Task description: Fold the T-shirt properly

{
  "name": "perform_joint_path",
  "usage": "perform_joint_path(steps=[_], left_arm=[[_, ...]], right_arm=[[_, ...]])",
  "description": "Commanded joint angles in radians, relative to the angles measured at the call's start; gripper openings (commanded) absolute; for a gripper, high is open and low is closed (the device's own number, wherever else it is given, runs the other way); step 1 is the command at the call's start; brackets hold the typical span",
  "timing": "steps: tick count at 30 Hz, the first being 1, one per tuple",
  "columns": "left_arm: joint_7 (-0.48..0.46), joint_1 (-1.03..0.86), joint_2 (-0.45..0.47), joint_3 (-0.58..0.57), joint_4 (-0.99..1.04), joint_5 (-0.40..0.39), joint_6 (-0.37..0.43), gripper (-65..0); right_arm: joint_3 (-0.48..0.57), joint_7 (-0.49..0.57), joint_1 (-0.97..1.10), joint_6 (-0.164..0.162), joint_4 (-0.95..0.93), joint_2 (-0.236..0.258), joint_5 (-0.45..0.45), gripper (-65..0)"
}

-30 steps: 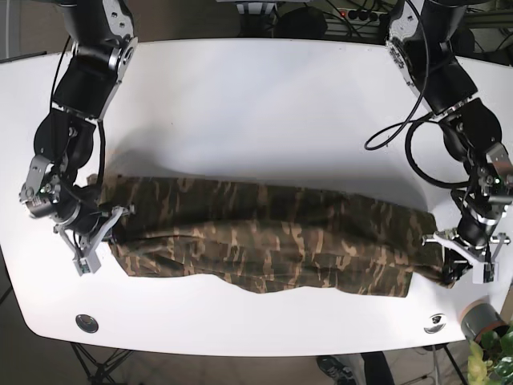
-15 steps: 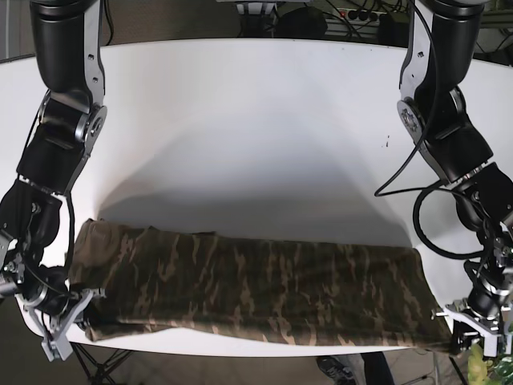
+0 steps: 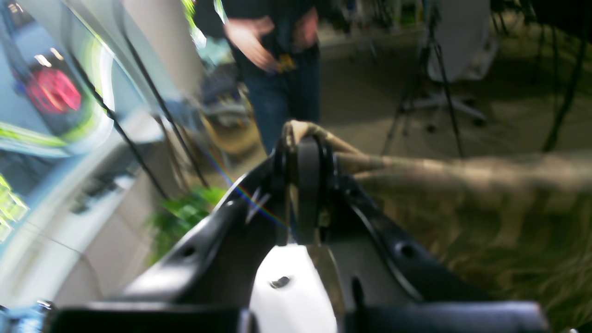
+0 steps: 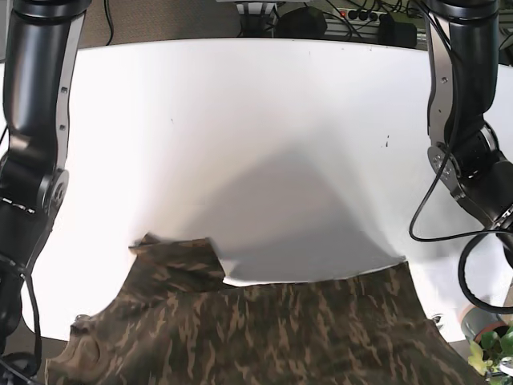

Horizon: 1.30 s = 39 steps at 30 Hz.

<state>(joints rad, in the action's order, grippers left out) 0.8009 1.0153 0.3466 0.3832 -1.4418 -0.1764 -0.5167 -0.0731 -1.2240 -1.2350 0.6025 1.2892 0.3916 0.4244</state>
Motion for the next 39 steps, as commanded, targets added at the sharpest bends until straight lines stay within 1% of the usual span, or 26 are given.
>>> perform_joint_path(steps=[1, 4, 6, 9, 18, 22, 27, 31, 34, 36, 39], left_arm=[[-0.018, 0.041, 0.019, -0.002, -0.047, -0.012, 0.005, -65.0], [-0.011, 0.033, 0.019, -0.002, -0.099, -0.013, 0.005, -65.0], [0.03, 0.032, 0.019, 0.001, -0.15, -0.013, 0.005, -65.0], [0.065, 0.003, 0.026, 0.01, -0.19, -0.013, 0.002, -65.0], [0.067, -0.183, 0.026, 0.032, -0.221, -0.018, -0.003, -65.0], [0.067, -0.292, 0.024, 0.07, -0.273, -0.018, -0.003, -65.0], [0.067, -0.447, 0.018, 0.075, -0.333, -0.018, -0.004, -65.0], [0.067, -0.597, 0.016, 0.079, -0.393, -0.019, -0.004, -65.0], [0.065, -0.692, 0.001, 0.082, -0.414, -0.019, -0.004, -65.0], [0.065, -0.76, -0.021, 0.125, -0.432, -0.019, -0.007, -65.0], [0.065, -0.84, -0.056, 0.204, -0.437, -0.019, -0.072, -65.0]], right_arm=[[-0.009, -0.001, -0.055, 0.001, 0.013, 0.013, 0.0, -62.6], [-0.008, -0.017, -0.053, 0.001, 0.031, 0.01, 0.0, -62.6], [-0.011, -0.046, -0.038, 0.001, 0.059, 0.011, 0.0, -62.6], [-0.026, -0.052, 0.027, 0.003, 0.092, 0.013, 0.0, -62.6], [-0.138, -0.056, 0.294, 0.003, 0.229, 0.013, 0.0, -62.6], [-0.19, -0.056, 0.429, 0.003, 0.304, 0.01, 0.0, -62.6], [-0.238, -0.056, 0.608, 0.003, 0.399, -0.001, 0.0, -62.6], [-0.299, -0.056, 0.752, 0.003, 0.475, -0.043, 0.0, -62.6], [-0.322, -0.056, 0.837, 0.003, 0.499, -0.066, 0.001, -62.6], [-0.328, -0.056, 0.903, 0.003, 0.527, -0.087, 0.011, -62.6], [-0.342, -0.055, 0.986, 0.0, 0.565, -0.105, 0.031, -62.6]])
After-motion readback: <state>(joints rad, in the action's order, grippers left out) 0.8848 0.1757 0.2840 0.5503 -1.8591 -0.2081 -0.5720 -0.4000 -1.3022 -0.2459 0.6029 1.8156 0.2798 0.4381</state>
